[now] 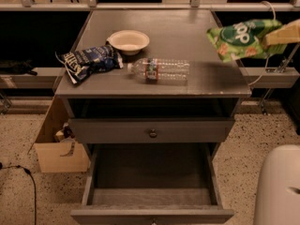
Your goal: Place green rice chip bag into middle drawer
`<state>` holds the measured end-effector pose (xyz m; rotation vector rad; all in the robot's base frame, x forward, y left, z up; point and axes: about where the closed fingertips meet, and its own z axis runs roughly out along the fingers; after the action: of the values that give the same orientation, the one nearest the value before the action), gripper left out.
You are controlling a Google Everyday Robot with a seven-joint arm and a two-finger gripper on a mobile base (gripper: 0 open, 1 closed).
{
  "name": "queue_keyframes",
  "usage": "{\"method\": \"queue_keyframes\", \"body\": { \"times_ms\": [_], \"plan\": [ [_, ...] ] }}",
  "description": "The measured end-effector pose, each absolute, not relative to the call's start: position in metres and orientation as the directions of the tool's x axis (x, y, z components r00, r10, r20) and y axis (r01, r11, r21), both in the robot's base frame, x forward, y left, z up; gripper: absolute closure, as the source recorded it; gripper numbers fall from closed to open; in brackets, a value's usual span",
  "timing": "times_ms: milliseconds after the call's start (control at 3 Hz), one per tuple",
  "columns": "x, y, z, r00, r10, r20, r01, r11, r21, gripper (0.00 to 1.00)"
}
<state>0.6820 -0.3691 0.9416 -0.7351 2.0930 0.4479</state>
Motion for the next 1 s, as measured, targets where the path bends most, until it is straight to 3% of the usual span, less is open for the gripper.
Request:
{"method": "queue_keyframes", "body": {
  "times_ms": [333,1000],
  "plan": [
    [0.686,-0.365,0.903,-0.535,-0.267,-0.802,-0.618,0.770,0.156,1.00],
    [0.667,-0.368,0.909,-0.489,-0.301,-0.819,-0.644,0.757,0.106,1.00]
  ]
}}
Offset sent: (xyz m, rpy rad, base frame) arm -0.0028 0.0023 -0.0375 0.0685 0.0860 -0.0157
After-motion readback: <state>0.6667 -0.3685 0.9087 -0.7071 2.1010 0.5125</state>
